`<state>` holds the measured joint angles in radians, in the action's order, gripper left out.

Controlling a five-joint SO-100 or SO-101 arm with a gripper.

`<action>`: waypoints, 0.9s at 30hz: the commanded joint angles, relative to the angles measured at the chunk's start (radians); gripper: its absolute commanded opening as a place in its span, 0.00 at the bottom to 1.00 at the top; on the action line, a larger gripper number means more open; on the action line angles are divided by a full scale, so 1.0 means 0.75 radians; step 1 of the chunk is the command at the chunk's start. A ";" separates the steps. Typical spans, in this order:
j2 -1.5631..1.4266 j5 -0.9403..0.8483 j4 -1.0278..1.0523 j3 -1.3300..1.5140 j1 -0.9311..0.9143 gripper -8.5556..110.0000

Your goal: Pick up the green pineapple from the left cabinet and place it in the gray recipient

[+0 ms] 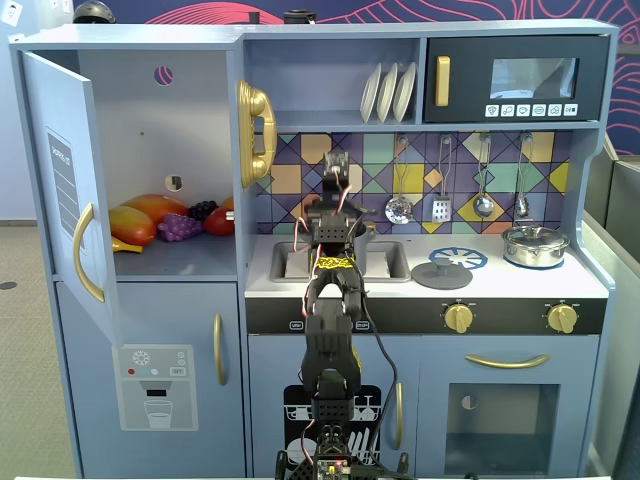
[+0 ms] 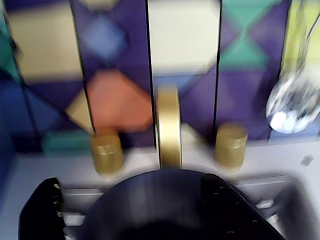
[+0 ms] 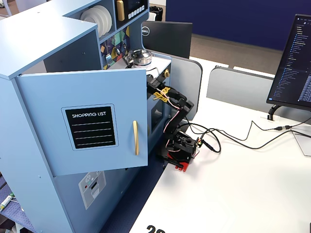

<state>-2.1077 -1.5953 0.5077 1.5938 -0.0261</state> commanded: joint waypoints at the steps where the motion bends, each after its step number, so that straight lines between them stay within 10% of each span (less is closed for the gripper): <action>1: -0.274 -0.053 0.368 -0.137 0.010 0.26; 10: -0.769 -0.143 1.237 0.292 0.053 0.07; 27: -0.898 -0.057 0.665 1.554 0.065 0.07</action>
<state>-2.7290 -1.6506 1.0416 2.6891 0.0046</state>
